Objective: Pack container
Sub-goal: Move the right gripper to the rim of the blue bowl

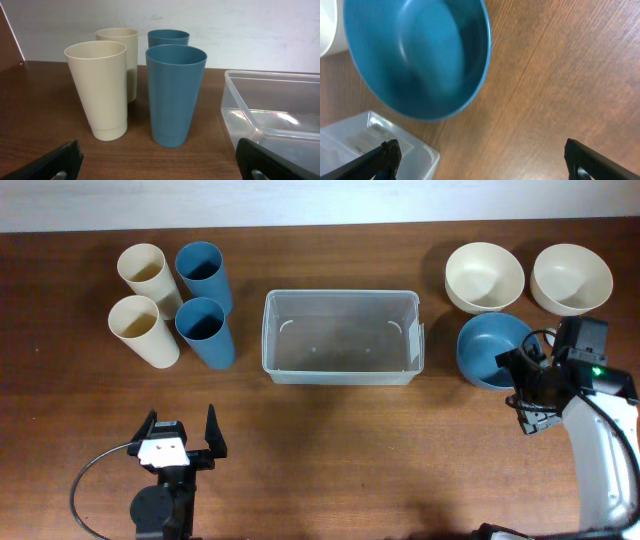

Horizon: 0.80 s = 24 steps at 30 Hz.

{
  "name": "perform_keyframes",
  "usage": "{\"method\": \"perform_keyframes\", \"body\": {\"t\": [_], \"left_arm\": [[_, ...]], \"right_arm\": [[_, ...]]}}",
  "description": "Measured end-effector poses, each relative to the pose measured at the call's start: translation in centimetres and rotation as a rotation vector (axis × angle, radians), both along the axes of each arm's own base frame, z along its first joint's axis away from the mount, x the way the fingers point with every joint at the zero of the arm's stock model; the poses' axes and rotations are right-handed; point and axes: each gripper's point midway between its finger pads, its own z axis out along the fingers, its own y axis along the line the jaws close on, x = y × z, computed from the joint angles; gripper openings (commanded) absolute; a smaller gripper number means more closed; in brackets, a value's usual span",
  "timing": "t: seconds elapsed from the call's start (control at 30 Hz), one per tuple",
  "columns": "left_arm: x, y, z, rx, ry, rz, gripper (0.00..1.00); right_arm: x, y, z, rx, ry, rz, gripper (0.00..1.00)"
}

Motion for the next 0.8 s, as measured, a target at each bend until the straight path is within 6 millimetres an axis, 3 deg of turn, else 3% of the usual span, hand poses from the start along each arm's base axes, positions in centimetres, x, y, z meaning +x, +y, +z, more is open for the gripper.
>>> {"method": "perform_keyframes", "body": {"t": [0.17,0.43,0.8], "left_arm": [[0.0,0.0,0.0,0.0,0.0,0.0,1.0],[0.0,0.0,0.0,0.0,0.0,0.0,1.0],[0.0,0.0,0.0,0.0,0.0,0.0,1.0]], "right_arm": [[1.7,-0.5,-1.6,0.002,0.002,-0.005,0.99],[3.1,-1.0,-6.0,0.027,0.076,-0.008,0.99],[4.6,-1.5,-8.7,0.03,0.082,-0.01,0.99]]}}
